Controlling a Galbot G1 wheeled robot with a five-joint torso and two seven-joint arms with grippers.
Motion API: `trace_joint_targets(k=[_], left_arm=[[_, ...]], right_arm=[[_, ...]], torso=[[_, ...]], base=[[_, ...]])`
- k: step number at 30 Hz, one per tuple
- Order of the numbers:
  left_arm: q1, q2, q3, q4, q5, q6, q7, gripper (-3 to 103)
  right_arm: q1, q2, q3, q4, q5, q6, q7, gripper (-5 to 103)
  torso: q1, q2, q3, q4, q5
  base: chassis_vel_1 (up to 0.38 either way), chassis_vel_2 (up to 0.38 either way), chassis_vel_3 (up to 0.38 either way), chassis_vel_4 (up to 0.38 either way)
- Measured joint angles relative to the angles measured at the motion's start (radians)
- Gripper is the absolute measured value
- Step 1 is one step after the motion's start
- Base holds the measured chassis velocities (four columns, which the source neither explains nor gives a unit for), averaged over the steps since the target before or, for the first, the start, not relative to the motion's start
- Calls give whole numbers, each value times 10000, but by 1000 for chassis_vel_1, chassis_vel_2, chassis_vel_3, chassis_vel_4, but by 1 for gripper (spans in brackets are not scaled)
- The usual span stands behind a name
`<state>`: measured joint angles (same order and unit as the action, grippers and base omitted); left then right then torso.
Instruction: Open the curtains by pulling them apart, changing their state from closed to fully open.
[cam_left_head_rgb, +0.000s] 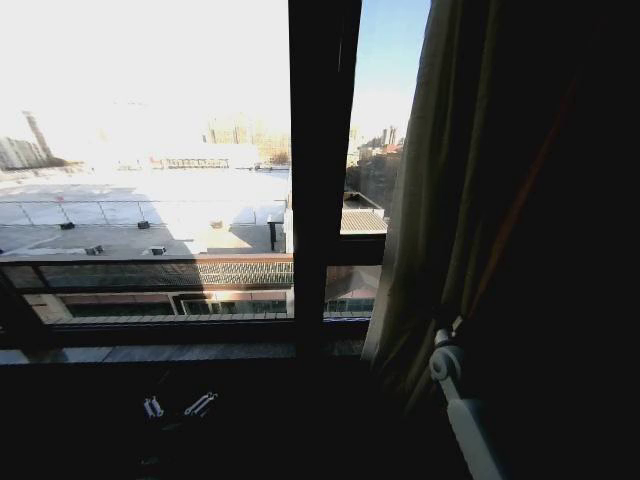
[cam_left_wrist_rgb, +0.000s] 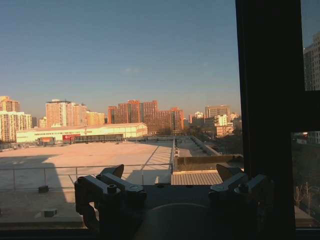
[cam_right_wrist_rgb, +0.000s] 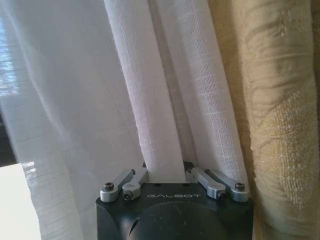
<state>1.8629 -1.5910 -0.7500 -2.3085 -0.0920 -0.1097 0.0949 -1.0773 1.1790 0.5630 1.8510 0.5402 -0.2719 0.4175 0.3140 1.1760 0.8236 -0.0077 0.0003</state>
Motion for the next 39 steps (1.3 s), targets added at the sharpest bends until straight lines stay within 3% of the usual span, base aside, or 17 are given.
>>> trace_joint_targets(k=[1,3,4,6,14,20,28,39], left_arm=[[-61,1,-22,0,-10,72,-4,100],[-108,0,-51,-2,-27,125,-6,100],[-201,-1,-88,-5,-42,186,-12,100],[-358,-1,-113,-29,-50,328,-15,100],[-669,13,-154,-132,-205,777,-58,100],[-713,8,-106,-230,-237,1015,-227,100],[-674,45,-111,-315,-264,1142,-314,100],[-503,54,-136,-268,-414,1249,-304,100]], right_arm=[[-411,-74,-9,410,-13,-87,-487,32],[-724,-118,-9,731,-48,-221,-826,32],[-1161,-141,-10,1193,-162,-501,-1280,43],[-1663,-81,-18,1805,-293,-817,-1726,48],[-2640,273,-334,3370,-837,-925,-1968,76],[-3340,265,-256,3735,-2439,-836,-2885,99],[-3440,442,-677,3680,-3206,-828,-2858,100],[-3233,370,-535,3456,-3179,-831,-2699,100]], torso=[[0,0,0,0,-2],[0,0,0,0,0],[0,0,0,0,-1],[0,0,-1,-1,-2],[0,1,-1,2,-3],[-1,1,-1,-1,-2],[0,1,-1,0,0],[0,0,0,1,0]], base=[[0,0,0,0],[0,0,0,0],[0,0,0,0],[0,0,0,0],[0,0,0,0],[0,0,0,0],[0,0,0,0],[124,113,-115,-111]])
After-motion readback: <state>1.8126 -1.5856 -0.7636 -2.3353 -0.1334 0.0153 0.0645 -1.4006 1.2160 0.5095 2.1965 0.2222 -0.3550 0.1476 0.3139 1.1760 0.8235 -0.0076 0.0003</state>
